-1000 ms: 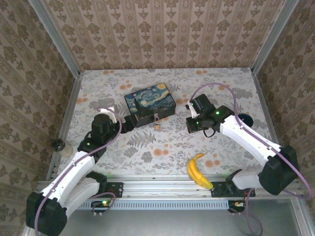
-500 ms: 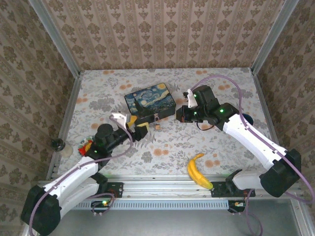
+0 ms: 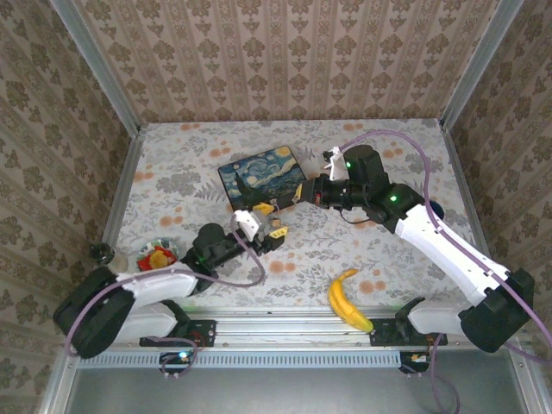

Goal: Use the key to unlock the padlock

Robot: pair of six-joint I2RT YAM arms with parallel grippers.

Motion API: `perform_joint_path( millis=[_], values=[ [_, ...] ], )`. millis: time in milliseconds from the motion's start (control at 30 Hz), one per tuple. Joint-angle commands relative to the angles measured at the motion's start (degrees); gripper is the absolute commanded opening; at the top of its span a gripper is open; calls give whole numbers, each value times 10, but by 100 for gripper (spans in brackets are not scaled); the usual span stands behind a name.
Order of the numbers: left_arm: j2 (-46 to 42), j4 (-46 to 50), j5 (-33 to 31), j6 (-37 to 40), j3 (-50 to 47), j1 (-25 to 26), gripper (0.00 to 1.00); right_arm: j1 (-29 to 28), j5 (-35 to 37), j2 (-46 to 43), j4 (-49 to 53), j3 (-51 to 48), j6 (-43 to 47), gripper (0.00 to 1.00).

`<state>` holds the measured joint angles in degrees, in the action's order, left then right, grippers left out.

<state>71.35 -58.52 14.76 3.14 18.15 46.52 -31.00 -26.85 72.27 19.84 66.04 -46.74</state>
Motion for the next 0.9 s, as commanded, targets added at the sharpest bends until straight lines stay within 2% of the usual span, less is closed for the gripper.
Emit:
perform_joint_path(
  millis=[0,167,533,867],
  values=[
    [46,-120,0,23,29,6,58,-6,-18,-11,-21,-12,-23,0],
    [93,-147,-1,19,56,6,51,-7,-16,-12,-32,-21,-28,0],
    [101,-135,47,18,79,6,33,-8,-19,-9,-40,-26,-30,0],
    [119,-135,48,12,94,5,30,-8,-22,-7,-42,-28,-30,0]
  ],
)
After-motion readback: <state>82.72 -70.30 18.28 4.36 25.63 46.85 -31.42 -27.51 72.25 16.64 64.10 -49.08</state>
